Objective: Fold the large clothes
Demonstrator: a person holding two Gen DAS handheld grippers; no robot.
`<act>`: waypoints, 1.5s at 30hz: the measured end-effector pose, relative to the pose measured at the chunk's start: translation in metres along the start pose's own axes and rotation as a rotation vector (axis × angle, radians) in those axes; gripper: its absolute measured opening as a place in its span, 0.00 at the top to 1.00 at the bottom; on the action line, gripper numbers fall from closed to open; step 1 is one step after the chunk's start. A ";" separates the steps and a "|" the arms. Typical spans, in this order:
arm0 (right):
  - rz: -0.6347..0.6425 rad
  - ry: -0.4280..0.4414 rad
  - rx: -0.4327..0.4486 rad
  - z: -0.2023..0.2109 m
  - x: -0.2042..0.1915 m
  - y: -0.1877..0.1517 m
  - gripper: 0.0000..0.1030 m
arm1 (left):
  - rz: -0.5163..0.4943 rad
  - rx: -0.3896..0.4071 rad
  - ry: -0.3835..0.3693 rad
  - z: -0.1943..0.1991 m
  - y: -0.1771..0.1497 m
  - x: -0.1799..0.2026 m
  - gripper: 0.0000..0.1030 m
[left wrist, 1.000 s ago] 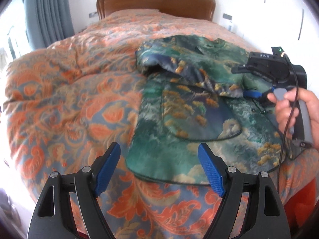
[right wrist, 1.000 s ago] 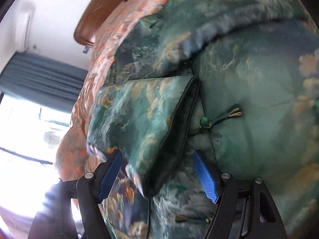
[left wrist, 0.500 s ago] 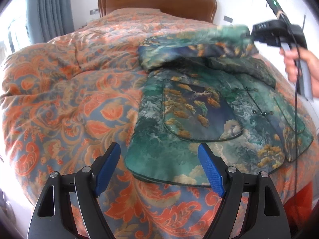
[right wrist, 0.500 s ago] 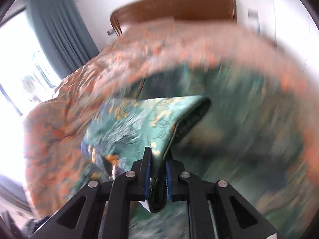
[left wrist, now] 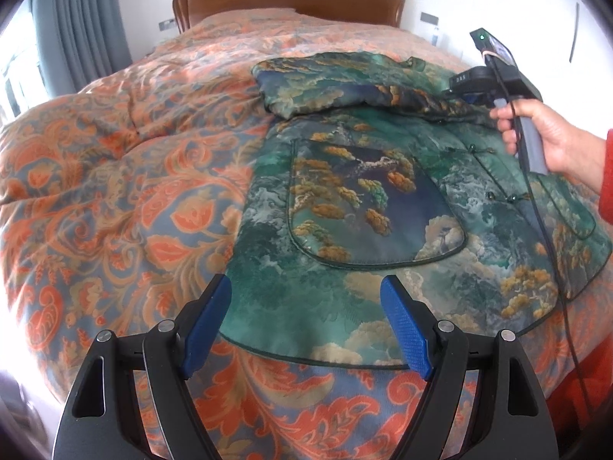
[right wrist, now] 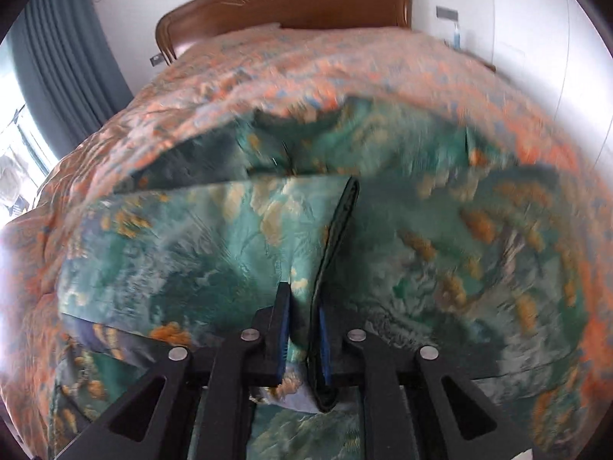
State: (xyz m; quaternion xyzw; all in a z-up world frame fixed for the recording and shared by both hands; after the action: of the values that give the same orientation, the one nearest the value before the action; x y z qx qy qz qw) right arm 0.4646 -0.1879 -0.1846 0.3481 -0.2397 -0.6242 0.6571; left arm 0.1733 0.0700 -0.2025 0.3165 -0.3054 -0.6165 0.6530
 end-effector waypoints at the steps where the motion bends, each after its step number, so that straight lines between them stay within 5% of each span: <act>1: -0.005 -0.009 -0.002 -0.002 0.003 -0.003 0.68 | -0.003 -0.004 -0.001 -0.001 -0.001 0.001 0.21; 6: -0.050 0.031 -0.019 0.008 0.016 0.001 0.56 | -0.021 -0.005 -0.006 -0.001 -0.002 0.007 0.21; 10: 0.003 0.014 0.084 0.046 0.019 0.016 0.56 | -0.018 -0.004 -0.009 0.000 0.000 0.009 0.21; 15: 0.159 0.190 0.135 0.074 -0.030 0.006 0.56 | 0.006 -0.024 -0.023 -0.008 0.011 0.007 0.21; 18: 0.232 0.163 0.092 0.053 -0.044 -0.010 0.56 | 0.001 -0.025 -0.027 -0.017 0.037 0.002 0.21; 22: 0.147 0.082 -0.032 0.013 -0.026 -0.037 0.56 | 0.019 0.006 -0.059 -0.039 0.093 -0.006 0.17; 26: 0.096 0.065 -0.010 0.012 -0.023 -0.040 0.56 | -0.034 0.076 -0.090 -0.084 0.157 0.008 0.12; 29: 0.094 0.045 -0.005 0.016 -0.024 -0.041 0.56 | -0.070 0.087 -0.109 -0.141 0.186 0.025 0.17; 32: 0.104 0.035 -0.003 0.020 -0.026 -0.041 0.56 | -0.069 0.010 -0.103 -0.197 0.185 0.030 0.21; 36: 0.088 0.045 -0.009 0.018 -0.026 -0.040 0.56 | 0.033 -0.225 -0.099 -0.266 0.144 0.018 0.23; 41: 0.101 0.061 -0.025 0.013 -0.027 -0.042 0.56 | -0.023 -0.238 -0.075 -0.263 0.146 0.023 0.22; 45: 0.102 0.065 -0.023 0.011 -0.026 -0.042 0.56 | 0.011 -0.165 -0.140 -0.241 0.187 0.024 0.23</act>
State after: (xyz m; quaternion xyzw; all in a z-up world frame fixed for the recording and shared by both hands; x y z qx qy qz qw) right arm 0.4260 -0.1633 -0.2065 0.3482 -0.2284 -0.5810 0.6993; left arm 0.4794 0.0621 -0.2019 0.2160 -0.3001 -0.6568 0.6572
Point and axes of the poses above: each gripper's, at about its wrist camera, not at the fingertips, and z roughly against the way its jaws point, x to its right, y to its top, the point moved 7 cm from there along -z, roughly the way its jaws point, and after that the axes turned 14 degrees about x, right-handed, at the moved point
